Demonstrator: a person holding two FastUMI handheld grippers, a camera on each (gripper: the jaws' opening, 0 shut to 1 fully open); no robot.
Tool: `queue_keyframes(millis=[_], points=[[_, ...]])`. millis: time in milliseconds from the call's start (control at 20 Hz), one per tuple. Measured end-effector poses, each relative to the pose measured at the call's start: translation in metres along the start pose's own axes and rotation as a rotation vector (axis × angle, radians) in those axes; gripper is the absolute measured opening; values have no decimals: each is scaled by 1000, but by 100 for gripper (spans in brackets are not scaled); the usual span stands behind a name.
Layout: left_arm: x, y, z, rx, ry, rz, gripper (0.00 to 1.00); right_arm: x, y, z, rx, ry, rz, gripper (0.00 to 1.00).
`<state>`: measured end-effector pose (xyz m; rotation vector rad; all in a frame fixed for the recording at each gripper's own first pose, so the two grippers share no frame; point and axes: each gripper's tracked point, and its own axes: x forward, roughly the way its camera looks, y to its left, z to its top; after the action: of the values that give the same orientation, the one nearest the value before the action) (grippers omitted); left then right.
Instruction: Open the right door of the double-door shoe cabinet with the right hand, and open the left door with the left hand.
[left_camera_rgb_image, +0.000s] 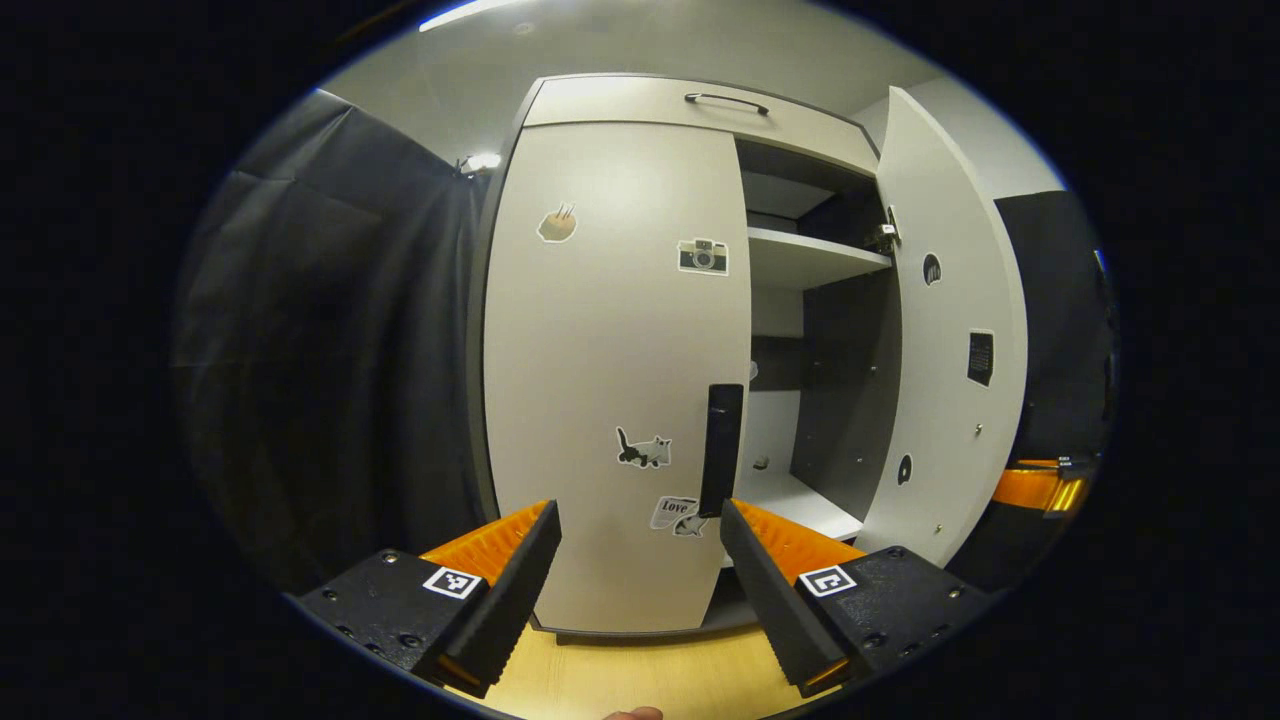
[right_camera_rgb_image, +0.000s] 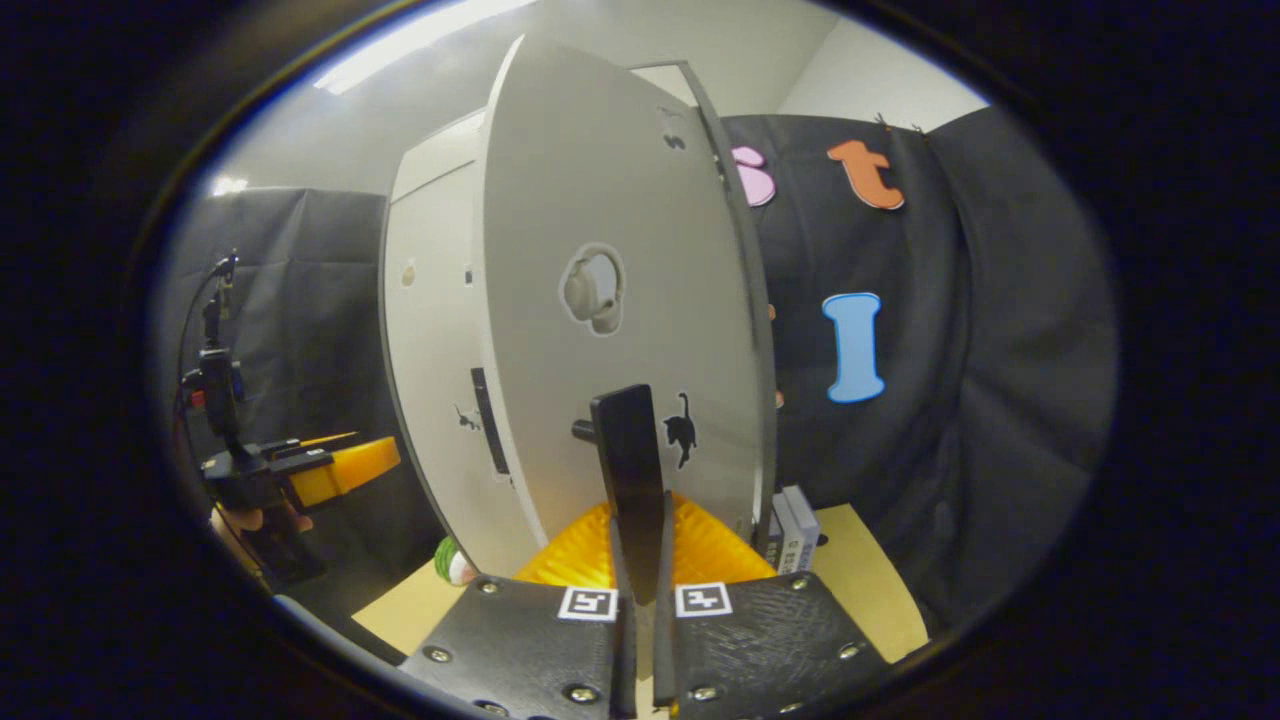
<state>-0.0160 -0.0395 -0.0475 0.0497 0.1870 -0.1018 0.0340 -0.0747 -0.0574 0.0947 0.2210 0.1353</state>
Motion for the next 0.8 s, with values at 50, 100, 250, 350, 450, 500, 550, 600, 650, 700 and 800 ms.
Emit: queue_keyframes(millis=[50, 100, 250, 350, 450, 500, 550, 600, 650, 700, 800], points=[[1, -2, 0, 3, 3, -6, 100, -5, -7, 0, 4, 0, -28, 7], [1, -5, -1, 3, 3, -15, 100, -10, -15, 2, 3, 1, -53, 6], [3, -16, -1, -9, 3, -44, 100, -14, -18, 5, 1, 1, -90, 6], [3, -23, -3, -7, 10, -63, 100, -18, -18, 5, 9, 0, -91, 6], [1, -25, -3, 2, 9, -68, 100, -19, -23, 7, 29, -3, -96, 6], [1, -24, -3, 8, 8, -68, 100, -19, -25, 6, 36, -5, -102, 6], [0, -23, -3, 13, 7, -65, 100, -18, -27, 6, 45, -7, -109, 6], [0, -21, -3, 14, 8, -63, 100, -18, -28, 5, 52, -9, -118, 6], [0, -21, -3, 13, 9, -62, 100, -18, -31, 4, 58, -11, -128, 6], [1, -20, -4, 9, 13, -63, 100, -18, -34, 3, 60, -10, -142, 6], [0, -21, -6, 1, 17, -67, 100, -18, -41, 0, 60, -9, -176, 6]])
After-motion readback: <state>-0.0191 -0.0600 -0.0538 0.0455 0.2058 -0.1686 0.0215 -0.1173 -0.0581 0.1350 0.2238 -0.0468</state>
